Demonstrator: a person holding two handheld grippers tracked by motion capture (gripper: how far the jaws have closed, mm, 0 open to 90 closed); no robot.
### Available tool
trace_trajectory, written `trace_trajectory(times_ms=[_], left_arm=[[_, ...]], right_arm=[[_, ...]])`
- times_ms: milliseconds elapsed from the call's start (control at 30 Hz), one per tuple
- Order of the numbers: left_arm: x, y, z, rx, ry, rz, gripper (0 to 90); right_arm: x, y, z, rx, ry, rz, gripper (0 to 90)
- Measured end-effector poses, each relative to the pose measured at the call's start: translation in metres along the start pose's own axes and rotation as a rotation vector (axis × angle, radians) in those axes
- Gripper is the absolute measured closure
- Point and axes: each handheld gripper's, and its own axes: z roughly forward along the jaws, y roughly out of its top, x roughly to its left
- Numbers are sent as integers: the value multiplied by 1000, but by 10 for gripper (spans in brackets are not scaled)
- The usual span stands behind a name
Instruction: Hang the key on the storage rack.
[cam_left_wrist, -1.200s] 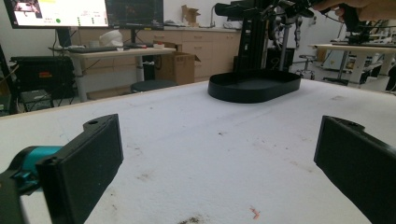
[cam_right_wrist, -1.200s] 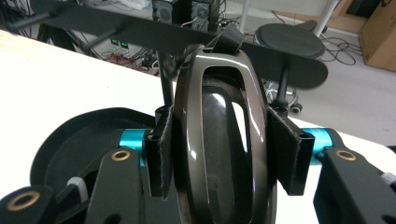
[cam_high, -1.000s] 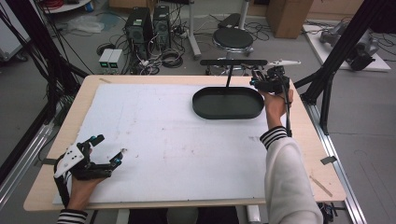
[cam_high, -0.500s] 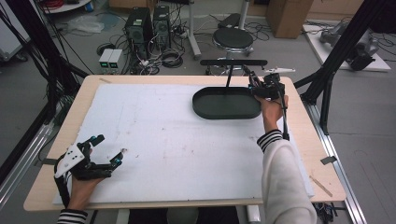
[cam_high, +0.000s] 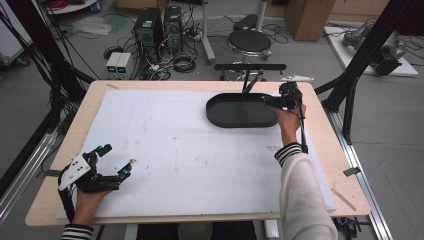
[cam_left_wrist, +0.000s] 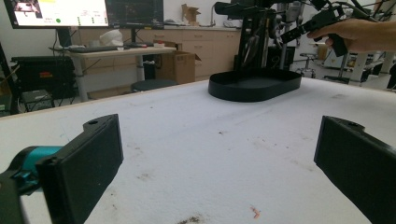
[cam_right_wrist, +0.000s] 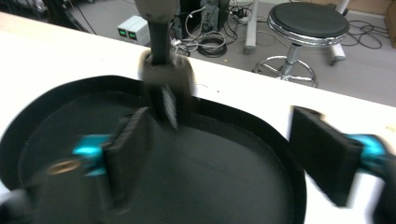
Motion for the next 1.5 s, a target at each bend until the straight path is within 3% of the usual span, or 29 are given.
trace_trajectory(times_ms=[100,133,200,233,300,433,567,600,667,733,767,1067,1400,1500], left_arm=[[0,0,0,1,-1,-3,17],[1,0,0,1,-1,-4,17],[1,0,0,2,-1,-6,17],[1,0,0,0,0,-5,17],[0,0,0,-3,-1,-6,17],[0,0,0,-3,-1,-6,17],[0,0,-1,-6,1,-3,17],[0,0,-1,-5,1,-3,17],[0,0,-1,-3,1,-2,17],[0,0,-1,-6,4,-4,17],[1,0,-1,-7,3,-5,17],[0,0,-1,-7,3,-9,17],[0,0,-1,-11,3,-7,17],[1,0,-1,-11,3,-7,17]], right_arm=[[3,-2,-7,-29,48,36,79],[5,-6,-15,-100,98,57,8],[9,-10,-30,-193,177,56,3],[13,-11,-45,-247,193,17,3],[15,-12,-51,-253,195,8,3],[18,-21,-83,-334,218,-40,3],[23,-42,-109,-386,276,-98,3],[27,-54,-118,-371,295,-137,3],[29,-60,-122,-385,285,-160,3],[35,-80,-129,-432,280,-192,3],[37,-88,-131,-429,278,-194,3],[41,-141,-132,-452,292,-130,3],[40,-176,-124,-469,260,-81,3],[40,-178,-124,-486,237,-84,3]])
